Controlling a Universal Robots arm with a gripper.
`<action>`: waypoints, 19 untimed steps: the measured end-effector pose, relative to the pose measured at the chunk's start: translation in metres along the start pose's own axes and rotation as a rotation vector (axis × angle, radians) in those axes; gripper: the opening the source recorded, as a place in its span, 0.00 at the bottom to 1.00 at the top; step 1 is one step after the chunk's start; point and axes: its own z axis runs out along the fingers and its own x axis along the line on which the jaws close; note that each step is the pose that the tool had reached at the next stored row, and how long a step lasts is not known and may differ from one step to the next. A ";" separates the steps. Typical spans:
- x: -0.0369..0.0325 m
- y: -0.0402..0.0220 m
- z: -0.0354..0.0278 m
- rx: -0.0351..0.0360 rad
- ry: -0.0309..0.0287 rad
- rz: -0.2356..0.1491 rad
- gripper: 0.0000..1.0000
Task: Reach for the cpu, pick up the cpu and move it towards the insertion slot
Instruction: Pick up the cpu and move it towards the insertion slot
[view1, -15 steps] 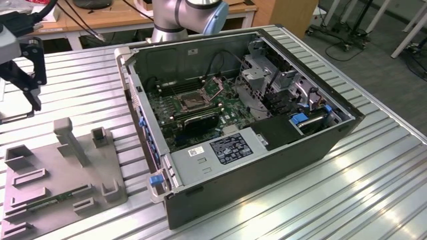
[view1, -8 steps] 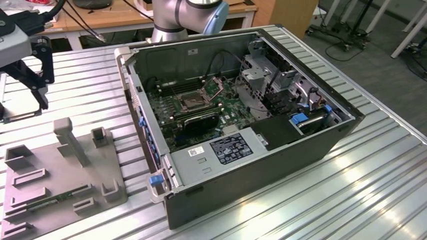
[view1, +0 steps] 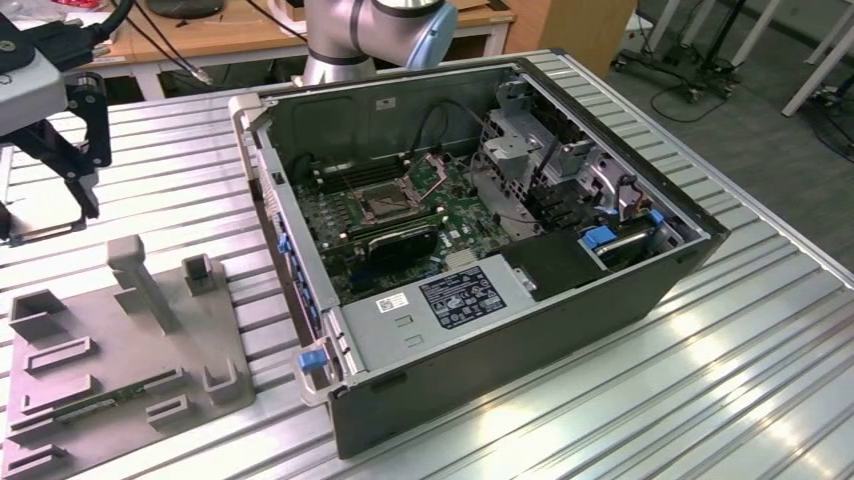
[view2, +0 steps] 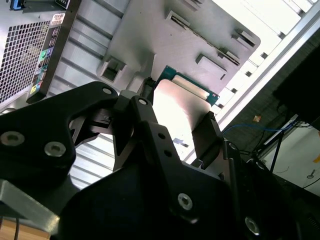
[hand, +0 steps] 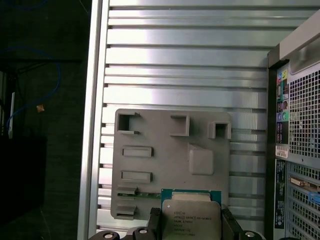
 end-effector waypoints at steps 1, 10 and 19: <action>0.0000 0.0000 0.0000 0.0000 0.0000 0.000 0.55; -0.0047 -0.0002 0.0001 0.0000 0.0000 0.000 0.55; -0.0154 -0.0006 0.0002 0.0005 0.0000 0.000 0.55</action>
